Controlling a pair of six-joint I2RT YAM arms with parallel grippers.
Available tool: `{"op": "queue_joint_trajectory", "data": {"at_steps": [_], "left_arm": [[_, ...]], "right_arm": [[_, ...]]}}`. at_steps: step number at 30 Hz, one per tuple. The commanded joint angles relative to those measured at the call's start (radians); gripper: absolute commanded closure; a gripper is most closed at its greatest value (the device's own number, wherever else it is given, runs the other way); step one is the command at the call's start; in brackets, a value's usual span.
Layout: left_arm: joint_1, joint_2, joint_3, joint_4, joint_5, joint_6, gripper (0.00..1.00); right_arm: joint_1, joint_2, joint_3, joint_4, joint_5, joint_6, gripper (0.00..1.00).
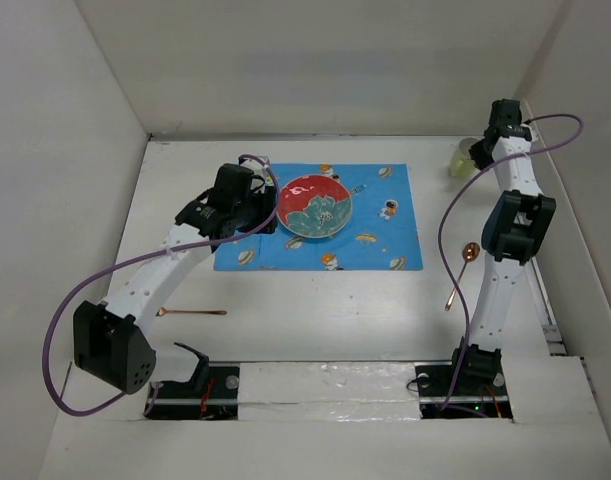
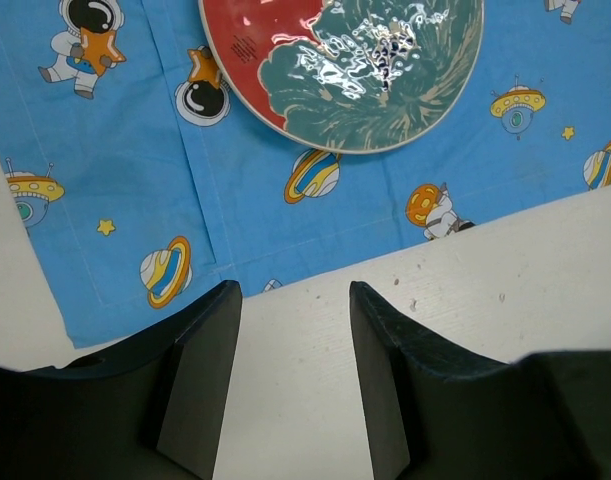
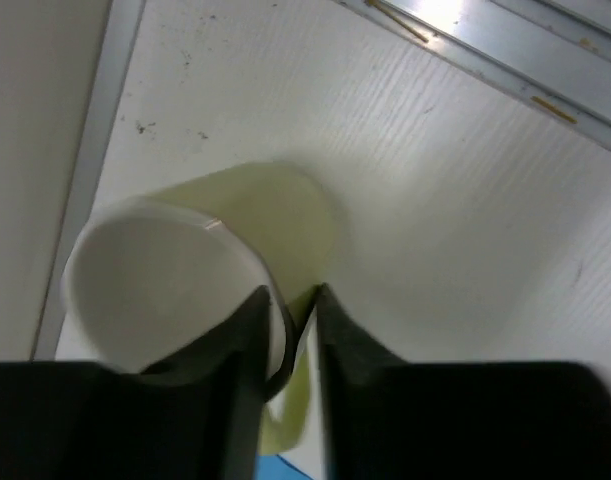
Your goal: Set the dinner table for one person
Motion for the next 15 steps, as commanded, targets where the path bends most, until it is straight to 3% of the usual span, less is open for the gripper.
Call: {"op": "queue_joint_trajectory", "data": {"at_steps": [1,2,6,11,15], "left_arm": [[0.001,-0.002,0.049,0.016,0.002,0.01,0.56],[0.001,-0.002,0.05,0.016,0.0,0.008,0.56],[0.001,0.0,0.063,0.012,-0.006,0.008,0.57],[0.001,-0.008,0.075,0.013,-0.003,-0.007,0.56],[0.001,-0.015,0.08,0.016,-0.003,-0.021,0.55]], "right_arm": [[0.004,-0.005,0.024,-0.01,0.011,0.017,0.8],[0.004,-0.03,0.009,0.004,0.019,0.018,1.0],[0.032,-0.14,-0.093,0.128,0.043,0.006,1.0],[0.105,-0.195,-0.025,0.113,0.048,-0.078,1.0],[0.179,-0.232,-0.03,0.102,-0.038,-0.176,1.0]]}}
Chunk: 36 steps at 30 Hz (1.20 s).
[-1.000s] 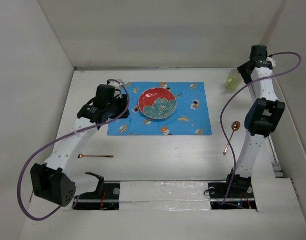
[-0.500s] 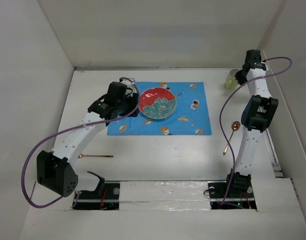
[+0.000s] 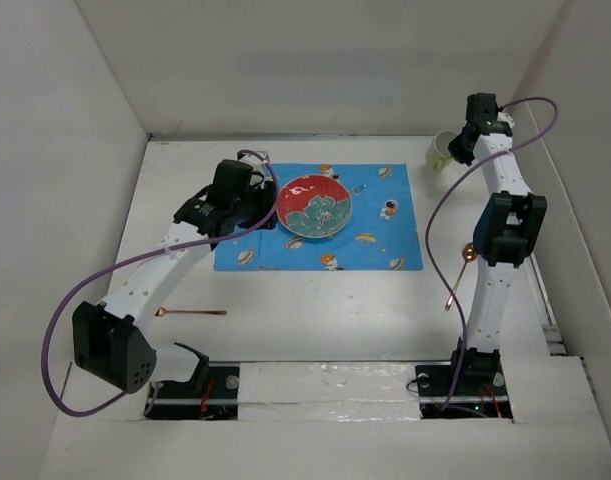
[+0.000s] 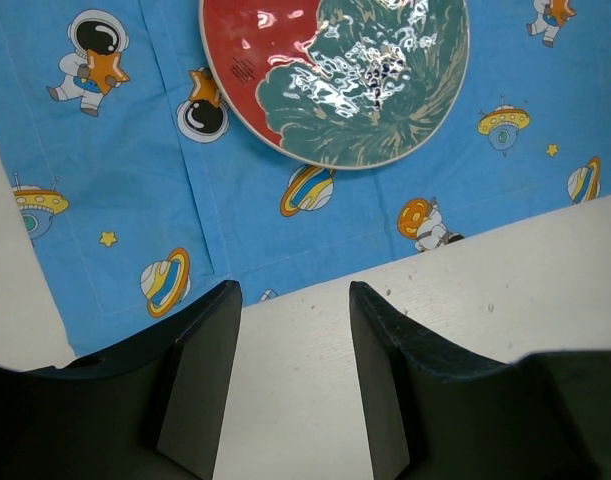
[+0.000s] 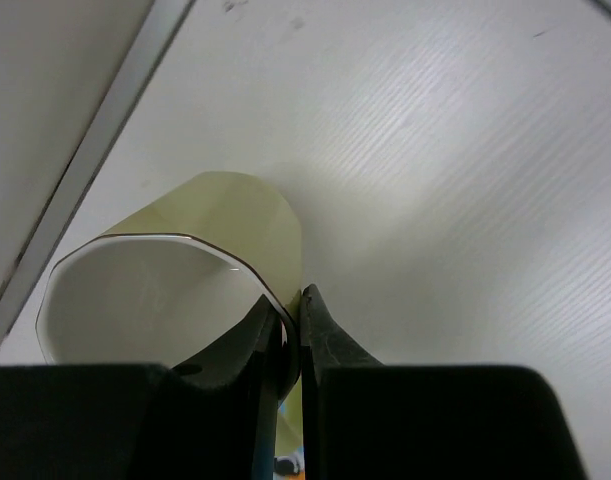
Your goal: Set the dinner table for one person
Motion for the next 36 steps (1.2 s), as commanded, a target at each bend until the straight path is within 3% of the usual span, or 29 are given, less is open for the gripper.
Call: {"op": "queue_joint_trajectory", "data": {"at_steps": [1,12,30,31,36], "left_arm": [[0.001,-0.021,0.045,0.016,-0.009,-0.015,0.55],[0.001,-0.077,0.0,0.021,-0.006,-0.016,0.55],[0.001,-0.127,-0.055,0.036,-0.003,-0.036,0.55],[0.001,-0.127,-0.056,0.038,-0.001,-0.036,0.55],[0.001,-0.131,-0.073,0.041,-0.006,-0.041,0.55]], "right_arm": [[0.086,-0.132,0.065,0.058,-0.072,-0.085,1.0],[0.218,-0.075,0.11,-0.069,-0.086,-0.135,1.0],[0.229,0.033,0.146,-0.151,-0.057,-0.145,1.0],[0.229,0.037,0.146,-0.151,-0.06,-0.145,0.99],[0.229,0.034,0.16,-0.146,-0.072,-0.143,0.71]]}}
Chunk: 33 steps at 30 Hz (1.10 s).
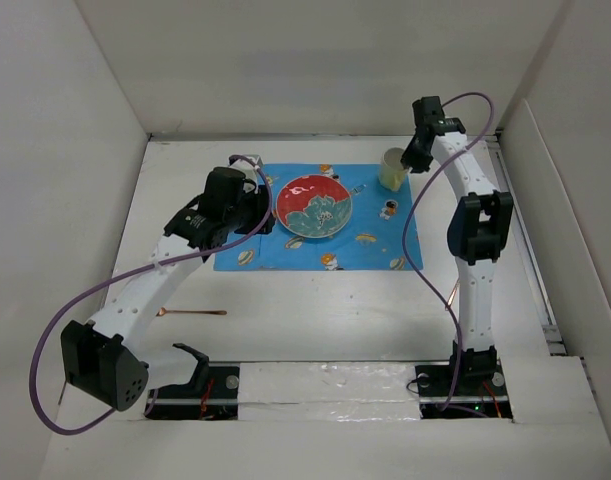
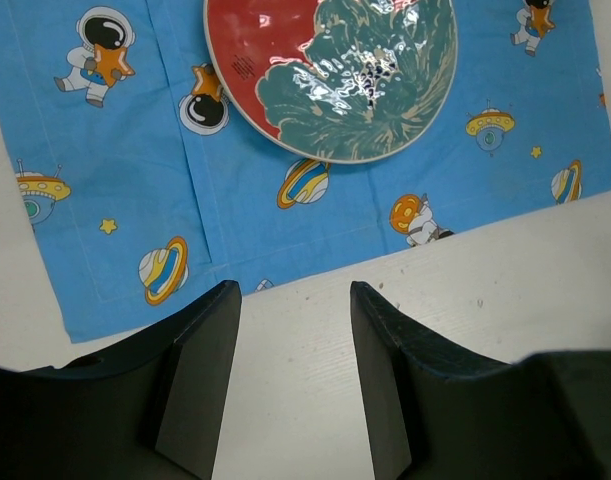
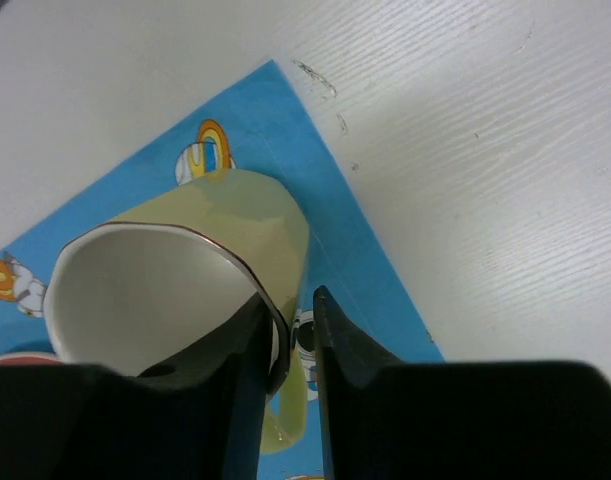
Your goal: Set the dinner table for one person
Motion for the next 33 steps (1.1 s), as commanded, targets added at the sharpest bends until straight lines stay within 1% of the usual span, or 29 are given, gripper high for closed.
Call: {"op": "queue_joint_trajectory", "data": {"at_steps": [1,2,4,5,6,8,9,10,11,12,13,14,15,16,17,18,20,21,22,23,24,25,26,27,29,33], "left_arm": [[0.001,-0.035,-0.015,0.028,0.005,-0.014,0.55],[0.001,-0.033,-0.015,0.028,0.005,-0.016,0.55],[0.001,-0.032,-0.009,0.028,0.011,-0.017,0.54],[0.001,-0.029,-0.007,0.026,0.013,-0.017,0.55],[0.001,-0.026,-0.004,0.025,0.014,-0.017,0.55],[0.001,-0.024,0.005,0.02,0.019,-0.017,0.55],[0.001,-0.026,0.005,0.02,0.022,-0.017,0.55],[0.001,-0.027,0.003,0.022,0.025,-0.017,0.55],[0.001,-0.027,0.002,0.022,0.03,-0.019,0.55],[0.001,-0.027,0.0,0.022,0.031,-0.019,0.55],[0.001,-0.027,-0.006,0.022,0.043,-0.017,0.56],[0.001,-0.029,-0.007,0.023,0.048,-0.017,0.63],[-0.011,-0.029,-0.009,0.023,0.048,-0.016,0.68],[-0.011,-0.029,-0.012,0.02,0.045,-0.016,0.76],[-0.022,-0.029,-0.013,0.019,0.042,-0.016,0.92],[-0.022,-0.03,-0.015,0.02,0.042,-0.017,1.0],[-0.031,-0.033,-0.023,0.023,0.054,-0.019,1.0],[-0.031,-0.033,-0.026,0.023,0.056,-0.019,1.0],[-0.042,-0.033,-0.03,0.025,0.057,-0.019,1.0],[-0.055,-0.033,-0.033,0.026,0.059,-0.019,1.0],[-0.056,-0.036,-0.039,0.031,0.063,-0.02,1.0],[-0.056,-0.035,-0.046,0.032,0.071,-0.022,1.0],[-0.065,-0.039,-0.049,0.035,0.077,-0.023,0.9],[-0.065,-0.044,-0.053,0.038,0.082,-0.025,0.85],[-0.065,-0.053,-0.061,0.042,0.088,-0.023,0.77],[-0.065,-0.061,-0.064,0.039,0.091,-0.023,0.76]], "right_arm": [[-0.004,-0.028,0.08,0.035,-0.021,-0.002,0.68],[-0.014,-0.035,0.082,0.049,-0.03,-0.002,0.61],[-0.024,-0.067,0.094,0.055,-0.057,-0.004,0.54],[-0.036,-0.081,0.094,0.069,-0.062,-0.002,0.48],[-0.036,-0.128,0.082,0.081,-0.079,-0.005,0.47],[-0.068,-0.196,-0.001,0.121,-0.079,-0.005,0.45],[-0.077,-0.234,-0.041,0.131,-0.055,0.007,0.45],[-0.09,-0.329,-0.096,0.146,-0.051,0.01,0.46],[-0.116,-0.388,-0.25,0.213,-0.05,0.013,0.57],[-0.128,-0.455,-0.35,0.256,-0.041,0.027,0.65],[-0.142,-0.589,-0.453,0.31,-0.037,0.028,0.74],[-0.156,-0.651,-0.557,0.397,-0.042,0.027,0.97],[-0.185,-0.713,-0.736,0.422,-0.042,0.039,1.0],[-0.2,-0.771,-0.815,0.439,-0.039,0.045,1.0],[-0.215,-0.873,-0.892,0.445,-0.036,0.051,1.0],[-0.238,-0.917,-1.022,0.433,-0.025,0.079,1.0],[-0.258,-1.029,-1.136,0.383,-0.013,0.096,1.0],[-0.258,-1.054,-1.182,0.365,0.002,0.111,1.0],[-0.283,-1.077,-1.277,0.352,0.004,0.12,1.0],[-0.292,-1.097,-1.321,0.353,-0.004,0.119,0.91],[-0.316,-1.117,-1.393,0.35,-0.034,0.12,0.74],[-0.326,-1.118,-1.42,0.35,-0.05,0.122,0.74],[-0.326,-1.112,-1.447,0.379,-0.068,0.114,0.58],[-0.34,-1.086,-1.466,0.381,-0.094,0.098,0.55],[-0.34,-1.033,-1.474,0.376,-0.105,0.073,0.51],[-0.34,-1.005,-1.488,0.404,-0.062,0.065,0.51]]}}
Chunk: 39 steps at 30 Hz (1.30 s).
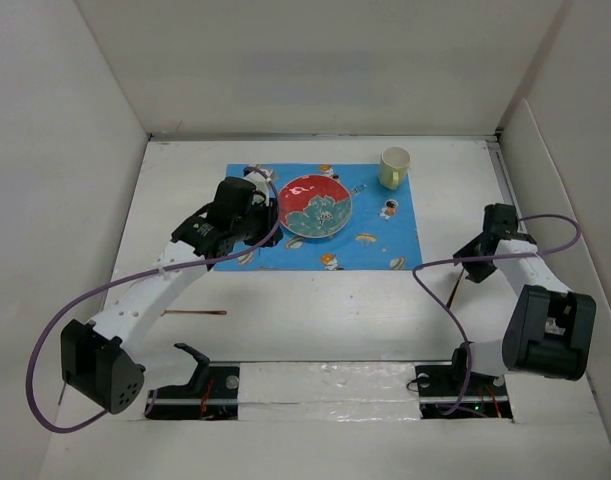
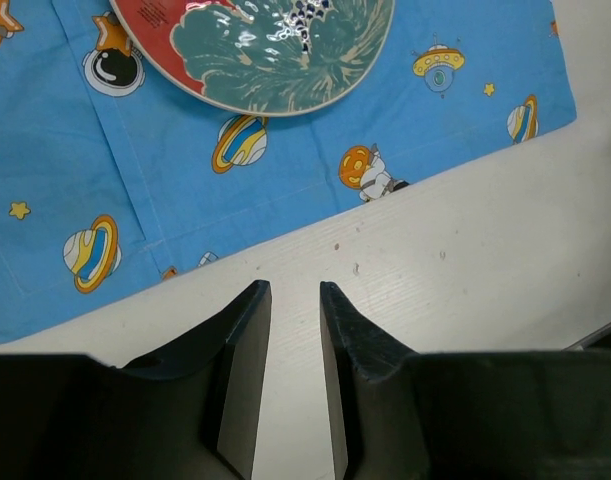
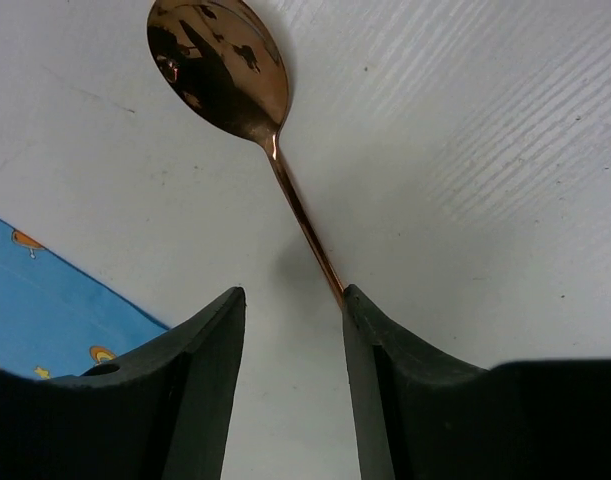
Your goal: Set the dinner table for one person
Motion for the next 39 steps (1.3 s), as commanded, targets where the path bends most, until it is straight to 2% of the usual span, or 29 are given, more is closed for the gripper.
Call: {"op": "queue_joint_trajectory", "data": {"at_steps": [1,8,12,15,16,18,19,23,26,31,35,36,39], "left_arm": [[-0.001,-0.05,-0.007,0.033,0.014,0.002,0.76],[-0.001,-0.076,-0.007,0.038,-0.004,0.004,0.75],[-0.001,-0.09,-0.008,0.038,-0.029,0.001,0.75],[-0.001,-0.096,-0.011,0.039,-0.038,-0.004,0.75],[-0.001,-0.099,-0.011,0.039,-0.041,-0.005,0.75],[-0.001,-0.106,-0.011,0.039,-0.059,-0.007,0.75],[-0.001,-0.11,-0.011,0.039,-0.065,-0.007,0.75],[-0.001,-0.116,-0.016,0.041,-0.085,-0.01,0.75],[-0.001,-0.113,-0.014,0.044,-0.081,-0.018,0.75],[-0.001,-0.094,0.008,0.045,-0.088,-0.022,0.75],[-0.001,-0.076,0.044,0.033,-0.118,-0.016,0.75],[0.009,-0.074,0.061,0.029,-0.171,-0.021,0.72],[0.019,-0.083,0.068,0.035,-0.165,-0.034,0.69]], "right_arm": [[-0.001,0.013,-0.003,0.067,0.025,-0.023,0.51],[-0.01,0.18,0.054,0.069,0.033,-0.066,0.58],[-0.01,0.223,0.094,0.049,0.056,-0.085,0.64],[-0.01,0.275,0.134,0.018,0.06,-0.117,0.73],[-0.01,0.289,0.158,0.004,0.062,-0.124,0.81],[0.0,0.311,0.168,-0.029,0.053,-0.143,0.9],[0.001,0.311,0.163,-0.032,0.05,-0.149,0.98],[0.011,0.256,0.155,-0.02,0.056,-0.143,1.0],[0.071,0.178,0.212,-0.058,0.121,-0.149,1.0],[0.247,0.11,0.436,-0.16,0.163,-0.193,1.0],[0.416,0.079,0.52,-0.197,0.129,-0.212,1.0],[0.518,0.081,0.552,-0.169,0.087,-0.215,1.0],[0.572,0.13,0.591,-0.167,0.056,-0.224,1.0]]}}
